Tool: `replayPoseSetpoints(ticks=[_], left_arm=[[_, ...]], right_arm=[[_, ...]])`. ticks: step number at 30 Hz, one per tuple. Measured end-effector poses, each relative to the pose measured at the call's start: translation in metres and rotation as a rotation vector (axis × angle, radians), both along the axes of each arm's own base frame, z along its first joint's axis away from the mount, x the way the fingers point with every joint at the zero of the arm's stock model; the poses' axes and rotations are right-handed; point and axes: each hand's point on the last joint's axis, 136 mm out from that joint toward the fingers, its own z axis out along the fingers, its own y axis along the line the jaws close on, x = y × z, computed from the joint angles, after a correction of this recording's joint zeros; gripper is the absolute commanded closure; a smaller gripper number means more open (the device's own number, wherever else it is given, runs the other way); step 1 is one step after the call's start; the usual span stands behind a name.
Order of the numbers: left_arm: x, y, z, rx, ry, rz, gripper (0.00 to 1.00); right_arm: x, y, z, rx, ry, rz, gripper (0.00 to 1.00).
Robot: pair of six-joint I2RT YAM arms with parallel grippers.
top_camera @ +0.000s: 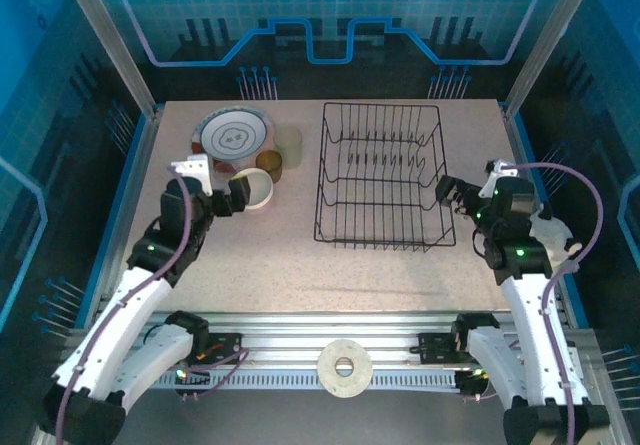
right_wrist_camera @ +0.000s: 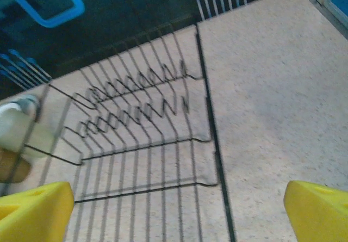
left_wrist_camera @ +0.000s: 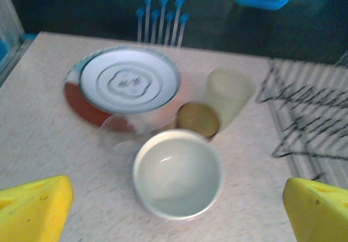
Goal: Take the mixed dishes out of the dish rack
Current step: Reset both arms
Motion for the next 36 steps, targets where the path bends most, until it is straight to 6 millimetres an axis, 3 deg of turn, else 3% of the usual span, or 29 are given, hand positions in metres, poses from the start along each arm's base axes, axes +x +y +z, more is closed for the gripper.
replayPoseSetpoints(ticks=[3,7,10,18,23,34,36], left_arm=[[0.009,0.018,-0.048,0.050,0.047,0.077,0.01],[0.021,0.049,-0.100,0.077,0.113,0.203,0.01],[0.037,0.062,-0.117,0.107,0.122,0.246,0.01],[0.072,0.071,-0.136,0.139,0.047,0.257,0.01],[0.068,0.075,-0.147,0.128,-0.002,0.272,0.01],[0.069,0.076,-0.133,0.112,-0.096,0.279,0.01],[0.068,0.075,-0.134,0.117,-0.101,0.271,0.01]], right_arm=[[0.003,-0.010,-0.029,0.003,0.033,-0.026,0.00],[0.007,-0.019,-0.051,-0.019,0.038,-0.053,0.00],[0.012,-0.030,-0.058,-0.050,0.025,-0.086,0.00],[0.030,-0.046,-0.082,-0.125,-0.002,-0.113,0.00],[0.038,-0.047,-0.099,-0.157,-0.005,-0.096,0.00],[0.054,-0.047,-0.128,-0.181,-0.038,-0.076,0.00],[0.060,-0.047,-0.125,-0.183,-0.069,-0.075,0.00]])
